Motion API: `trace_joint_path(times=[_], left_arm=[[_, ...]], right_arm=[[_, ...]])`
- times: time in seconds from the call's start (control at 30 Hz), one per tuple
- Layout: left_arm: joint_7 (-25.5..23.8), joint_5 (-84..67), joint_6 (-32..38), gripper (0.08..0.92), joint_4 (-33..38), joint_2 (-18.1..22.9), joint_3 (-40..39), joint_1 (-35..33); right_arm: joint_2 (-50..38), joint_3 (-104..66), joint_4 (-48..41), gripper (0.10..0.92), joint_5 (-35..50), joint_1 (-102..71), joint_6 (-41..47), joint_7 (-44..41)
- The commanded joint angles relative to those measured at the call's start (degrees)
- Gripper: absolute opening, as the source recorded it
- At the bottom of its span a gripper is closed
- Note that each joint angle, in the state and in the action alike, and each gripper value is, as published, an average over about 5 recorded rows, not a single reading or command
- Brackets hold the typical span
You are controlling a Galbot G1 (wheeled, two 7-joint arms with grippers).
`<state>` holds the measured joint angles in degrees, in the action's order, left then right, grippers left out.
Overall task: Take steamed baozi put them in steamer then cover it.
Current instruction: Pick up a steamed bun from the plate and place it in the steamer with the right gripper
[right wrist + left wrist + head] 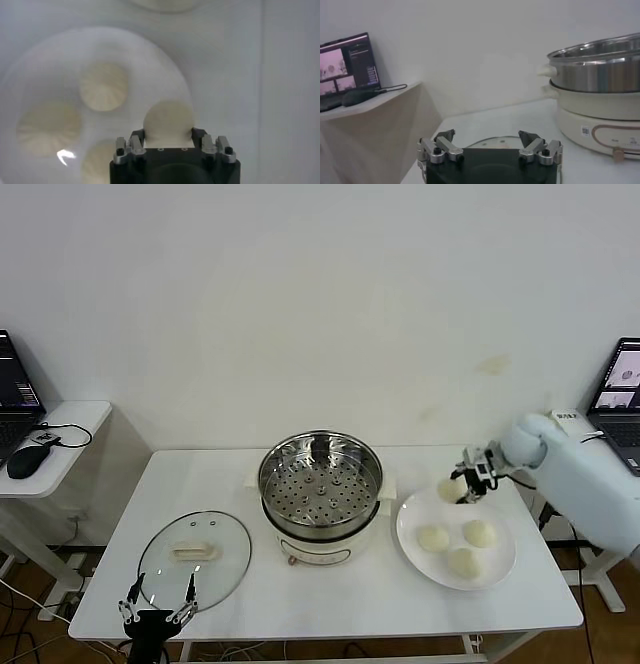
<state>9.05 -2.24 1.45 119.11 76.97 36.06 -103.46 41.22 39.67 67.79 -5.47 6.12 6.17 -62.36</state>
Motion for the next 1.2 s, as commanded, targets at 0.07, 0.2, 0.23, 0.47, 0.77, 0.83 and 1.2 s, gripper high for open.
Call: trace_joint_path(times=[0.07, 0.2, 0.23, 0.47, 0.77, 0.83, 1.2], left_arm=[[-0.04, -0.64, 0.15, 0.823, -0.14, -0.24, -0.05, 0.72], [-0.08, -1.26, 0.17, 0.823, -0.22, -0.54, 0.12, 1.24], [-0.1, -1.38, 0.17, 0.823, -0.19, -0.62, 0.17, 1.35], [-0.21, -1.48, 0.13, 0.823, -0.06, -0.96, 0.49, 1.83], [-0.19, -1.48, 0.18, 0.823, -0.05, -1.08, 0.72, 1.86], [-0.23, -1.46, 0.2, 0.823, -0.08, -1.2, 0.72, 1.85], [-0.24, -1.16, 0.07, 0.823, -0.87, -0.95, 0.37, 2.78]], right_arm=[[0.53, 12.02, 6.53, 0.596, 13.24, 18.88, 2.51, 0.68], [5.93, 15.85, 6.24, 0.602, 15.67, 23.2, 1.66, 2.87], [7.19, 16.74, 6.08, 0.602, 15.92, 23.88, 1.23, 3.58], [18.74, 22.12, 3.71, 0.602, 17.07, 26.29, -2.1, 6.36], [30.42, 29.17, -4.96, 0.602, 11.24, 25.23, -12.97, 6.96], [31.22, 29.98, -6.28, 0.602, 8.8, 24.08, -15.19, 7.53], [34.19, 30.47, -15.56, 0.6, -5.74, 17.94, -29.18, 11.45]])
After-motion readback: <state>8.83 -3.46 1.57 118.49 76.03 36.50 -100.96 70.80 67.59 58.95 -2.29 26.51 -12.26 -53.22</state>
